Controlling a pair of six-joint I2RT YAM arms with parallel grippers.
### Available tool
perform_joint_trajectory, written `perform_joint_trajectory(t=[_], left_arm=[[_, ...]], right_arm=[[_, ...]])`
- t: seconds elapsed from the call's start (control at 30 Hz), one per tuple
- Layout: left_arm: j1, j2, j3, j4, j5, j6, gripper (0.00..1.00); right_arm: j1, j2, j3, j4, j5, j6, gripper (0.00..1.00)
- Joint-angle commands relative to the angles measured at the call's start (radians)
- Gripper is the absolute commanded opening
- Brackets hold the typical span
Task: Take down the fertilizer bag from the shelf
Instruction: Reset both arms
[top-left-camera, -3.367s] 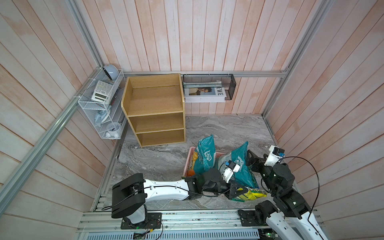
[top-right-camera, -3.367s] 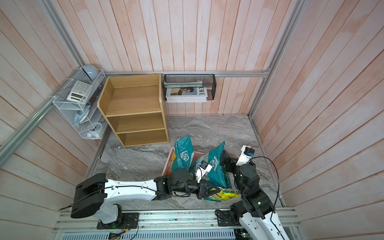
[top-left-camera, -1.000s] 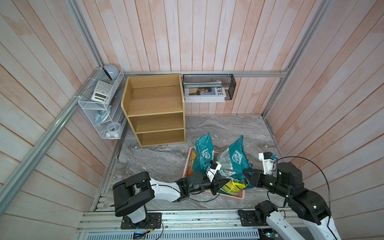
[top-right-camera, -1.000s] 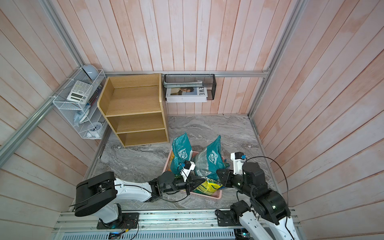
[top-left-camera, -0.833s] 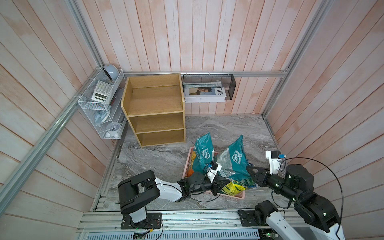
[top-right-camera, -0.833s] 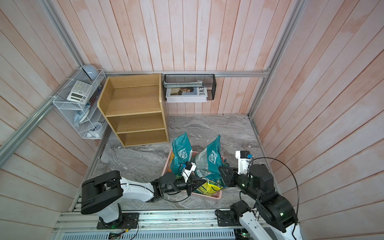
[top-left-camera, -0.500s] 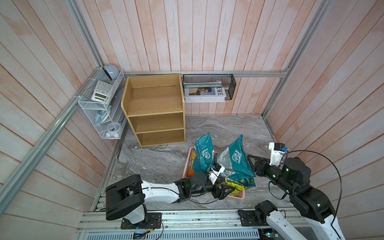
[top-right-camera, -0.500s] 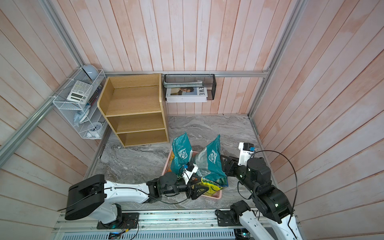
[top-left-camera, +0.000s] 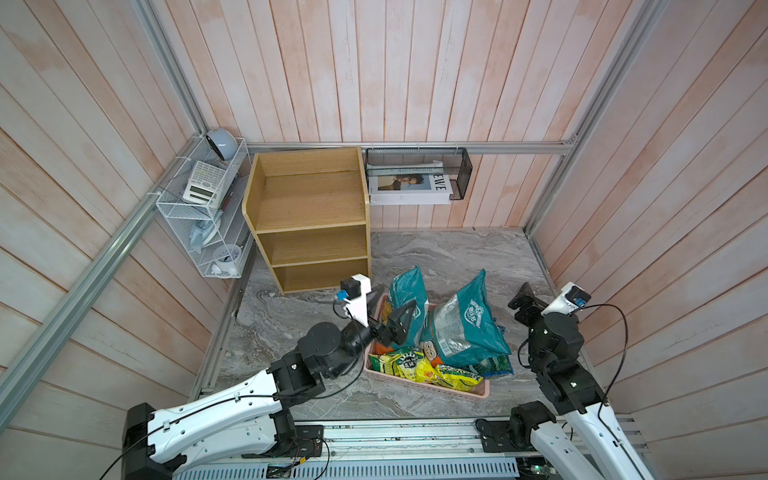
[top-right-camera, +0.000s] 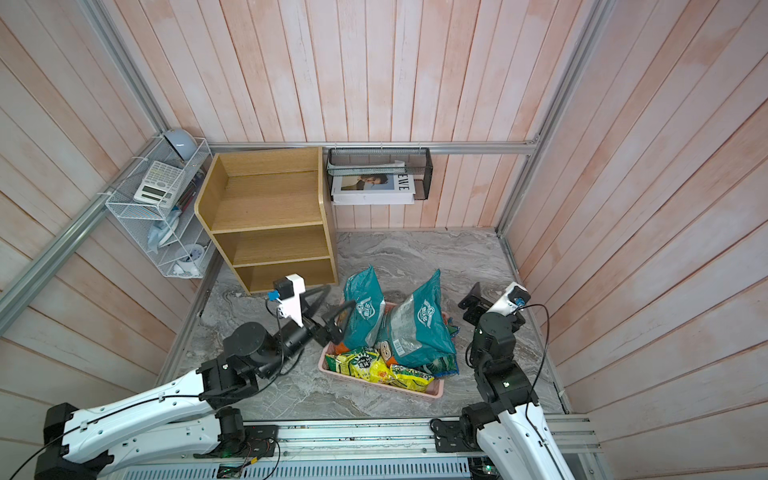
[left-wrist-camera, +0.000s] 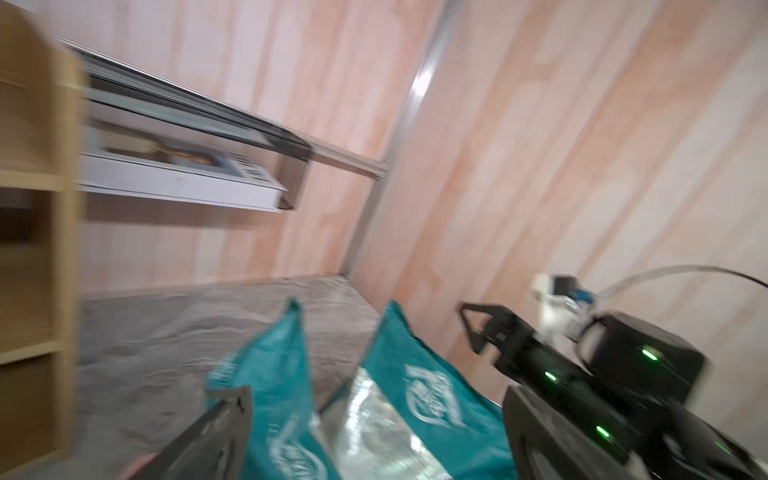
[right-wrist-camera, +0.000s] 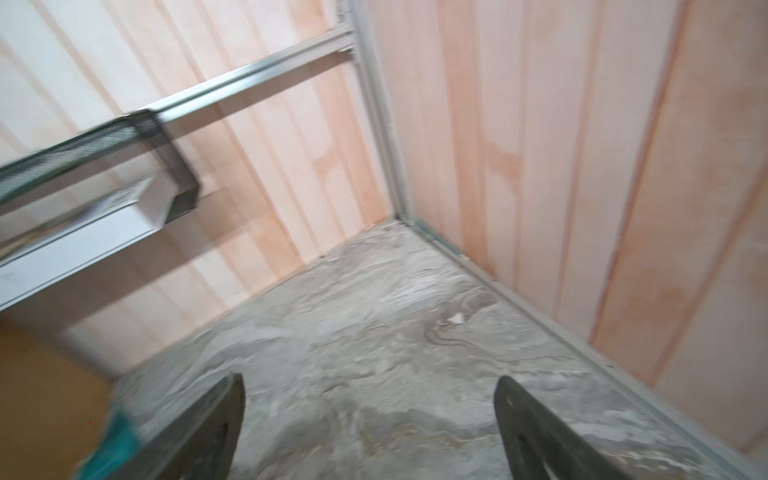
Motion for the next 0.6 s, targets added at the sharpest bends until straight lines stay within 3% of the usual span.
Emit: perform_joint_trajectory(t=[0.0,0.1,0.2,0.27,0.33,0.4,0.47,0.57], left_arm=[[0.233,0.039,-0.055,-0.125,-0.089,-0.079,1.0],[0.481,0.083,-0.115,-0.098,-0.037,-0.186,1.0],[0.584,0.111,-0.197,-0.004,-0.197,-0.112,1.0],[0.591,0.132,-0.267,0.126,-0.356,0.011,1.0],[0.606,0.142,-0.291,0.162,-0.466,0.037,1.0],[0.632,0.14,-0.294,0.134,-0.516,0.02,1.0],[0.666,0.152,-0.312,0.189,-0.522,0.097,1.0],[0.724,0.209,-0.376,0.359,-0.562,0.27,1.0]], right_arm=[[-0.214,0.013,-0.069,0.193,-0.052,0.077,0.98],[-0.425,0.181,-0.096,0.237,-0.245,0.178,0.98],[-0.472,0.396,-0.086,0.298,-0.284,0.147,0.98],[-0.469,0.489,-0.08,0.355,-0.316,0.017,0.98],[-0.469,0.56,-0.092,0.414,-0.29,-0.006,0.98],[-0.466,0.617,-0.109,0.471,-0.283,-0.034,0.98],[-0.435,0.673,-0.132,0.52,-0.258,-0.068,0.95],[-0.265,0.732,-0.153,0.646,-0.133,-0.219,0.93]])
